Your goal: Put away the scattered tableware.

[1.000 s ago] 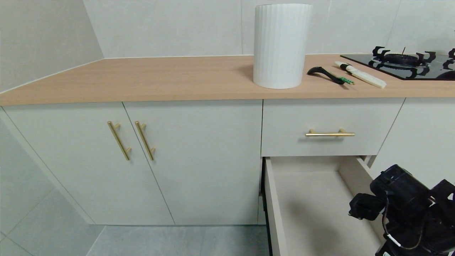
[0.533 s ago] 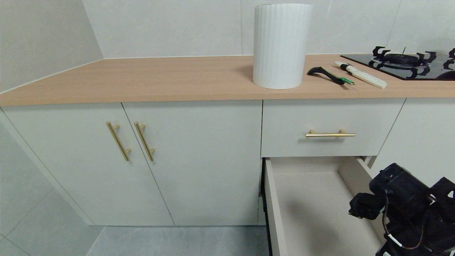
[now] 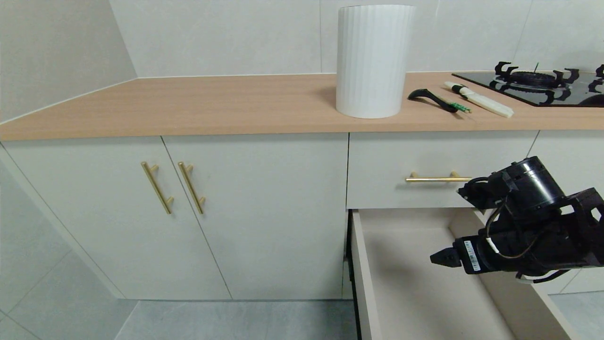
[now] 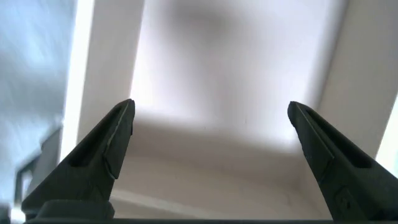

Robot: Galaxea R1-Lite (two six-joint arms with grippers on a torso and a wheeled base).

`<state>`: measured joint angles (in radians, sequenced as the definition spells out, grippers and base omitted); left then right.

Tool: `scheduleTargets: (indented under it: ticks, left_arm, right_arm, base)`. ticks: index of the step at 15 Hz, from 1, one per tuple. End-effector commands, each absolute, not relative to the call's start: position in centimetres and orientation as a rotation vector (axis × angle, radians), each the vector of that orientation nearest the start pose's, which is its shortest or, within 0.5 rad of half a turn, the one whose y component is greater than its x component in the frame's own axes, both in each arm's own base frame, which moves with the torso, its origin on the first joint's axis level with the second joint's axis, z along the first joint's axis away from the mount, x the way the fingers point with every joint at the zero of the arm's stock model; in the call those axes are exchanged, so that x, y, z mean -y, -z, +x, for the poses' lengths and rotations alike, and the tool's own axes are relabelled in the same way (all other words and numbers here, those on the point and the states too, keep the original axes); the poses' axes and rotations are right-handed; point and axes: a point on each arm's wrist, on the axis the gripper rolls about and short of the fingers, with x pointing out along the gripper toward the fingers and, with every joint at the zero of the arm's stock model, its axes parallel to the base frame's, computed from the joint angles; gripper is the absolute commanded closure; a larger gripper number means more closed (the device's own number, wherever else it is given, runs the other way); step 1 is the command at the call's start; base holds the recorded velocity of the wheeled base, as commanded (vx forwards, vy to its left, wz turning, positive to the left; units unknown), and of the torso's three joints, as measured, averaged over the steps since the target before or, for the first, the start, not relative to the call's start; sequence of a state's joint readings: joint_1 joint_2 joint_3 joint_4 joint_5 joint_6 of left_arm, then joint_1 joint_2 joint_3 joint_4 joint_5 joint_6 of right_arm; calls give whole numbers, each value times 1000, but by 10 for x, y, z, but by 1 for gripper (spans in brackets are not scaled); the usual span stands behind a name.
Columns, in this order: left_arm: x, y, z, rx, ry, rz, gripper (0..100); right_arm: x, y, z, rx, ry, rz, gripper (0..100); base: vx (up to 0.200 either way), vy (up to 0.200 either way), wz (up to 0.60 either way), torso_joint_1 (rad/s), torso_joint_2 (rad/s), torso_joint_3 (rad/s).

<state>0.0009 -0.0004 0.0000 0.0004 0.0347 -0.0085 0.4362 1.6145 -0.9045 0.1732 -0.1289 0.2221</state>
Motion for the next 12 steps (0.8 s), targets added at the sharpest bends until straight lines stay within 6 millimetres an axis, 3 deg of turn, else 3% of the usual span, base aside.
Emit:
scheduleTargets:
  ticks: [1,7,12]
  left_arm:
    - [-1,-75,-23,0,-37,-9,0]
    - [-1,-75,-23,0,-37,-9,0]
    - [-1,-75,-23,0,-37,-9,0]
  right_arm:
    - [-106,-163,238,-861,-185,-33,0]
    - [-105,-162,239,-850,-161,-44,0]
    - [-105,-162,238,-842,-153,-46,0]
  base:
    - [0,0,0,0,0,0]
    - [0,0,0,0,0,0]
    - [0,0,0,82,-255,-256]
